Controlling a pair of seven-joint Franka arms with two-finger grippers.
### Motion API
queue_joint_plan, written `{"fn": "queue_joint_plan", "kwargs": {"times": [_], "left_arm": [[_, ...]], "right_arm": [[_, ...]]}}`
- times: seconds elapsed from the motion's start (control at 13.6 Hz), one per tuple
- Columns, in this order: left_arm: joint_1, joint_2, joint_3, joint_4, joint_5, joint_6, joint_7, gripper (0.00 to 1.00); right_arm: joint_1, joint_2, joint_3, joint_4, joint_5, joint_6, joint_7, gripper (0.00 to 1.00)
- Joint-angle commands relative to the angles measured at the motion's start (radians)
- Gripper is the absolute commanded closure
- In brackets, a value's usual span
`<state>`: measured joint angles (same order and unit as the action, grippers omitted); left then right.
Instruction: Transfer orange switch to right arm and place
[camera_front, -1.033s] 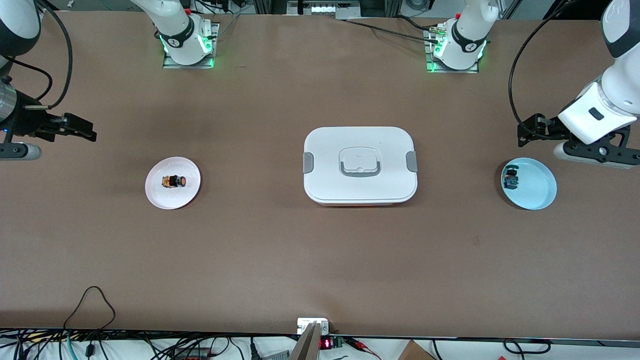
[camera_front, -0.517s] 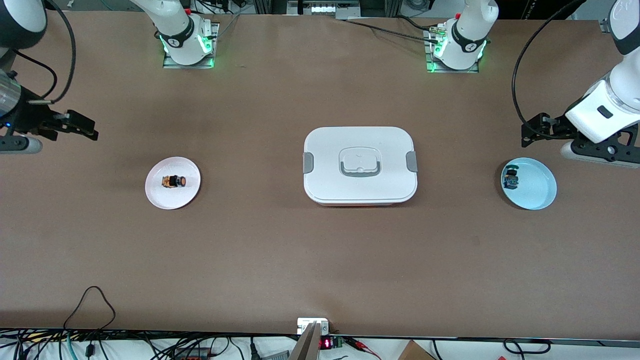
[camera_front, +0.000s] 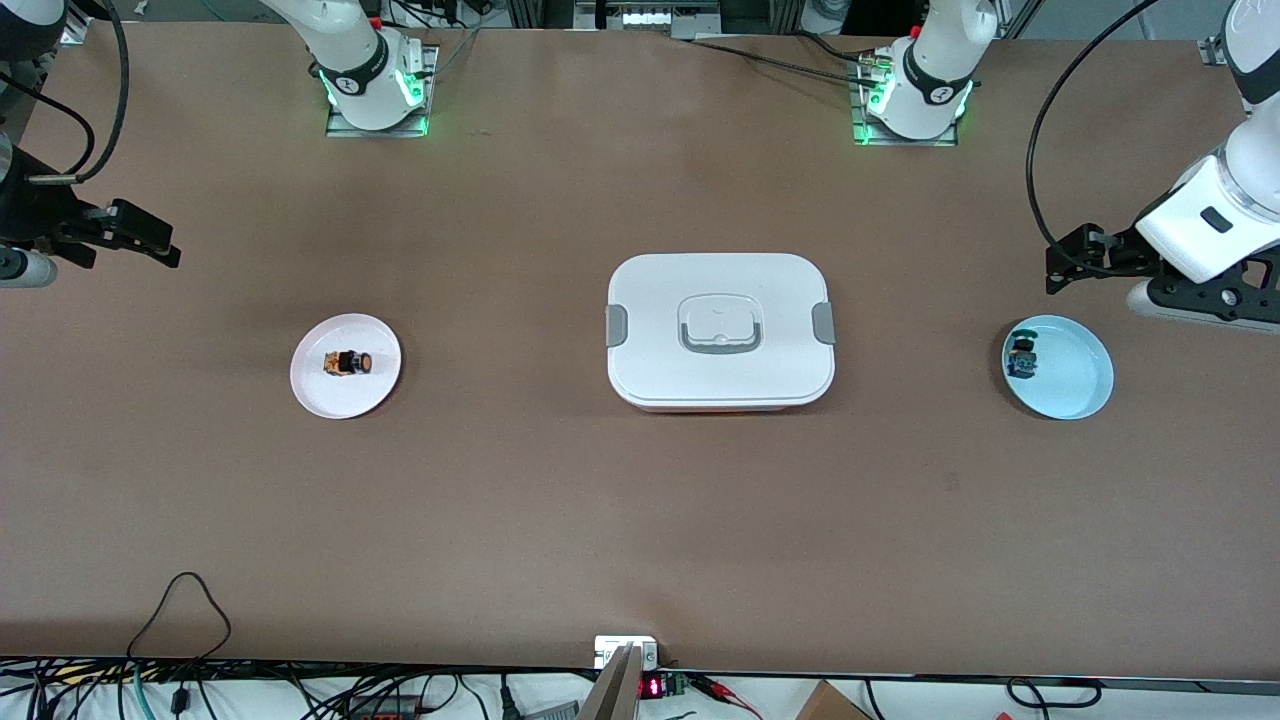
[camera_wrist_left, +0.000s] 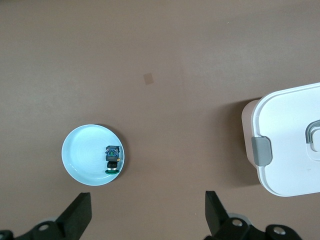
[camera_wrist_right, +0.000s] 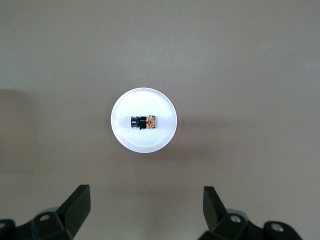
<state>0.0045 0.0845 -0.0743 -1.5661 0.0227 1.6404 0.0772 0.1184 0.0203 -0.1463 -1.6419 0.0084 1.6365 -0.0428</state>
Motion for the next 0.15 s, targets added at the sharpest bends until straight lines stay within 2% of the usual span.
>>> {"fn": "queue_joint_plan", "kwargs": {"times": [0.0, 0.07], "left_arm": [[0.005, 0.0, -0.004, 0.021, -0.009, -0.024, -0.001, 0.0], [0.005, 0.0, -0.004, 0.021, -0.009, -0.022, -0.001, 0.0]], "right_arm": [[-0.003, 0.006, 0.005, 0.036, -0.002, -0.015, 0.014, 0.0], [-0.002, 0.006, 0.005, 0.036, -0.002, -0.015, 0.008, 0.0]]}}
